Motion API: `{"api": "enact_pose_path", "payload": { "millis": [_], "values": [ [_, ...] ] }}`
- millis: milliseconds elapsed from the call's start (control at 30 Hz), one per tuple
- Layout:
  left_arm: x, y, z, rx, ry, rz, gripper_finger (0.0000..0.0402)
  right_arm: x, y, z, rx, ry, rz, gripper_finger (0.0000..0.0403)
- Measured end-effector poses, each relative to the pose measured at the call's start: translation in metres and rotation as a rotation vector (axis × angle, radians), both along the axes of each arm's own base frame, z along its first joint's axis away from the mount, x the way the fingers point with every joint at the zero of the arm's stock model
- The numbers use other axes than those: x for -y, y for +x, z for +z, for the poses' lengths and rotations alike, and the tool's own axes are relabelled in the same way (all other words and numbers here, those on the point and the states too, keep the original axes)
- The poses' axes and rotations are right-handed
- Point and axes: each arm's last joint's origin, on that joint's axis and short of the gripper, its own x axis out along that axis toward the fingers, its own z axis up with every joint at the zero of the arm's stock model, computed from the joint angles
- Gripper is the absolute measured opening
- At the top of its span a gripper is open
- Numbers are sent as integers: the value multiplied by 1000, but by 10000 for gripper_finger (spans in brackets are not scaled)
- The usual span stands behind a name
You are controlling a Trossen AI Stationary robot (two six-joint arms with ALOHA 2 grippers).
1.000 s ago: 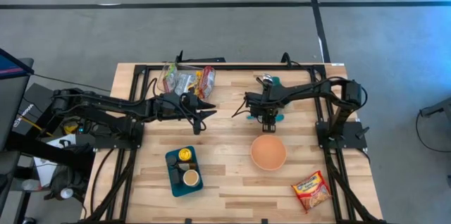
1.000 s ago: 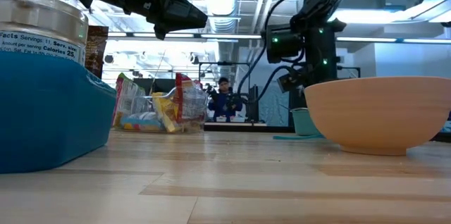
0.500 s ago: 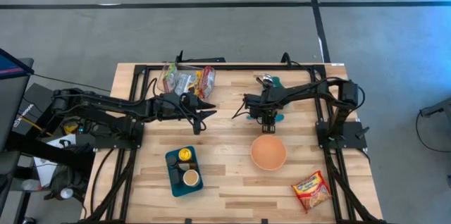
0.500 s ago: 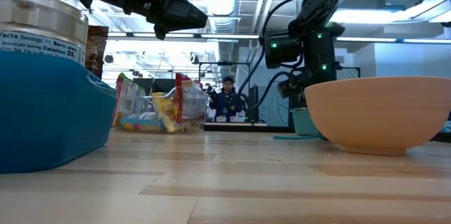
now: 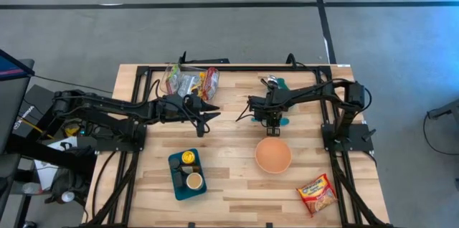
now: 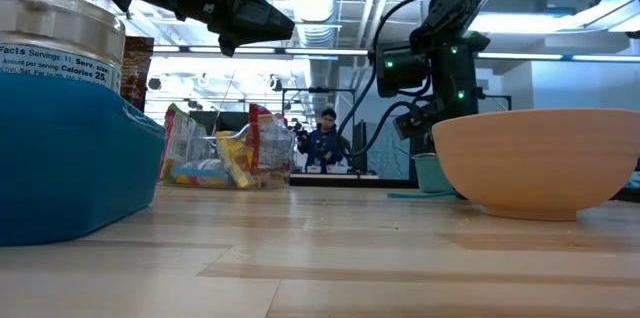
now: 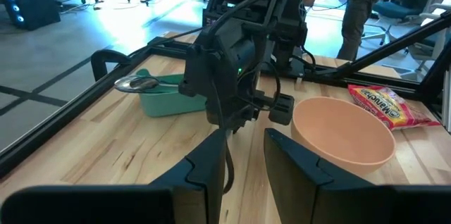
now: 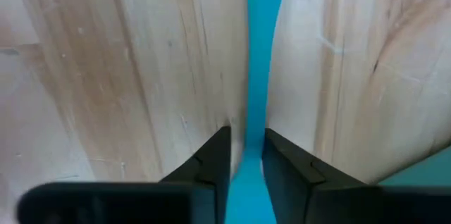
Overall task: Pick & Place Food Item
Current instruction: Put the blue baby spoon into the green bin
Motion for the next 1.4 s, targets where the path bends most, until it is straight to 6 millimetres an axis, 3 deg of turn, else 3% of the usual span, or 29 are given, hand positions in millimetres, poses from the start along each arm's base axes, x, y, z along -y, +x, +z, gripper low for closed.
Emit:
{"api": "enact_pose_path", "payload": {
  "millis": [300,500,667,1400],
  "values": [
    [0,0,0,0,0,0,94,0,0,0,-2,1,0,15],
    [0,0,0,0,0,0,94,1,4,4,-13,-23,1,31],
    [0,0,0,0,0,0,94,5,10,17,-12,-69,5,14],
    [0,0,0,-1,0,0,94,11,37,56,123,-92,1,14]
  ]
}}
